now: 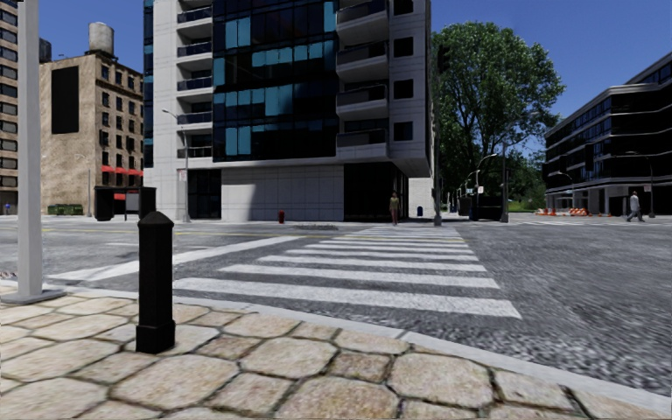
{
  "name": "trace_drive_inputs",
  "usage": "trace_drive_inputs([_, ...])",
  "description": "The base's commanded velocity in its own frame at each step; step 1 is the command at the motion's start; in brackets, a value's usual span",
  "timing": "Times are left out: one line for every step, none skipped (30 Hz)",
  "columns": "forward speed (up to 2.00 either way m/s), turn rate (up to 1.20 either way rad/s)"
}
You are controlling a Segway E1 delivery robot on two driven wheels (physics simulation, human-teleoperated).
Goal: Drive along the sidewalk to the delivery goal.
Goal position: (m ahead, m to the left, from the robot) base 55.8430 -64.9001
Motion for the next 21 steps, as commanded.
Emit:
trace_drive_inputs([2.00,0.00])
trace_drive_inputs([2.00,0.00])
trace_drive_inputs([2.00,0.00])
trace_drive_inputs([2.00,0.00])
trace_drive_inputs([2.00,0.00])
trace_drive_inputs([2.00,0.00])
trace_drive_inputs([2.00,0.00])
trace_drive_inputs([2.00,0.00])
trace_drive_inputs([2.00,0.00])
trace_drive_inputs([2.00,0.00])
trace_drive_inputs([2.00,0.00])
trace_drive_inputs([2.00,0.00])
trace_drive_inputs([2.00,0.00])
trace_drive_inputs([2.00,0.00])
trace_drive_inputs([2.00,0.00])
trace_drive_inputs([2.00,0.00])
trace_drive_inputs([2.00,0.00])
trace_drive_inputs([2.00,0.00])
trace_drive_inputs([2.00,0.00])
trace_drive_inputs([2.00,0.00])
trace_drive_inputs([2.00,0.00])
